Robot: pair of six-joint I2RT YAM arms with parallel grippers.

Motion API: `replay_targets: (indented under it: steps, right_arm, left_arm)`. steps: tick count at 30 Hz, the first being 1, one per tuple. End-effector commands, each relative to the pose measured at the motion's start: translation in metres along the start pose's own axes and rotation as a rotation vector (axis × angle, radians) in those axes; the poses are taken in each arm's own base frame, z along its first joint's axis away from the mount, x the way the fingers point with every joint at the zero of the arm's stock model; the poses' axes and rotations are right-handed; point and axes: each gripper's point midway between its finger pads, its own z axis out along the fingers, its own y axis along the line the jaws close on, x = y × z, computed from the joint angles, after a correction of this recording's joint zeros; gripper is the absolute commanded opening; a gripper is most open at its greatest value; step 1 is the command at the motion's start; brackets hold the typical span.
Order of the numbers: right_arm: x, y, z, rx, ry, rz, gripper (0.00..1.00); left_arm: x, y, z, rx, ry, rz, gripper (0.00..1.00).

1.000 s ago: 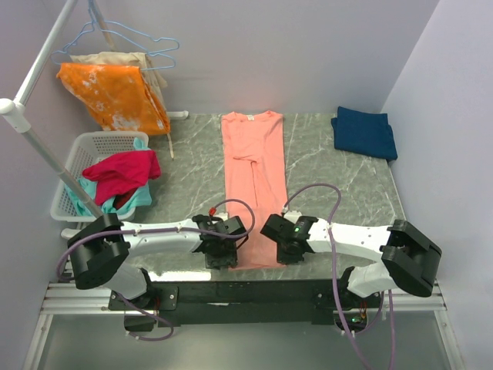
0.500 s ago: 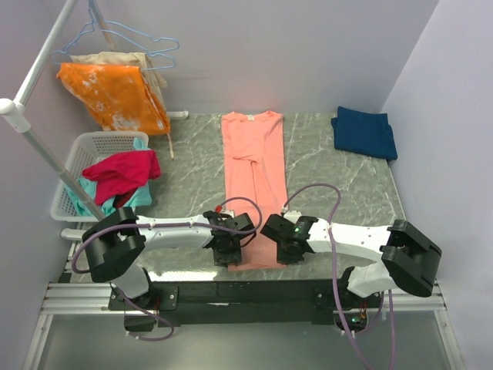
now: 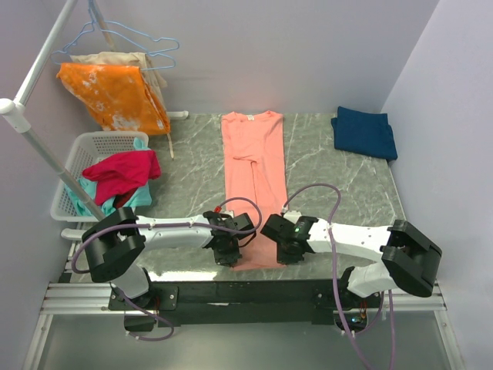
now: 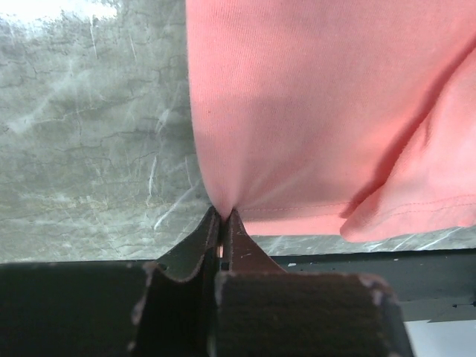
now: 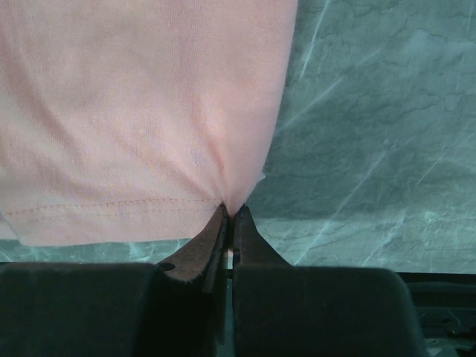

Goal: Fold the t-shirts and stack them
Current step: Fold the tshirt

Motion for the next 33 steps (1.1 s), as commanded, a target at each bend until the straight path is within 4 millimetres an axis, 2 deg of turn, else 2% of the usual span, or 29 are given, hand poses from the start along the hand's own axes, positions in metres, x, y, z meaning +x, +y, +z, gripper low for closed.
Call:
replay_targets:
  steps: [1, 7, 11, 15, 23, 26, 33]
  right_arm:
    - [0.015, -0.023, 0.014, 0.091, 0.036, -0.019, 0.00]
    - [0.006, -0.024, 0.004, 0.090, -0.006, 0.010, 0.00]
    - [-0.012, -0.017, -0.016, 0.044, -0.083, 0.034, 0.00]
    - [-0.027, -0.009, -0.034, -0.005, -0.147, 0.053, 0.00]
    - [-0.046, 0.001, -0.059, -0.055, -0.217, 0.064, 0.00]
    - [-0.050, 0.004, -0.063, -0.066, -0.228, 0.058, 0.00]
    - [-0.053, 0.011, -0.058, -0.037, -0.214, 0.033, 0.00]
  left_arm:
    - [0.002, 0.021, 0.001, -0.084, -0.009, 0.007, 0.01]
    - [-0.005, 0.027, -0.009, -0.095, -0.052, -0.025, 0.01]
    - [-0.017, 0.030, -0.023, -0.093, -0.121, -0.059, 0.01]
    - [-0.030, 0.022, -0.040, -0.046, -0.186, -0.105, 0.01]
    - [-0.044, 0.018, -0.056, -0.029, -0.253, -0.158, 0.01]
    - [-0.050, 0.018, -0.061, -0.014, -0.277, -0.189, 0.01]
    - [-0.061, 0.016, -0.054, -0.004, -0.283, -0.224, 0.01]
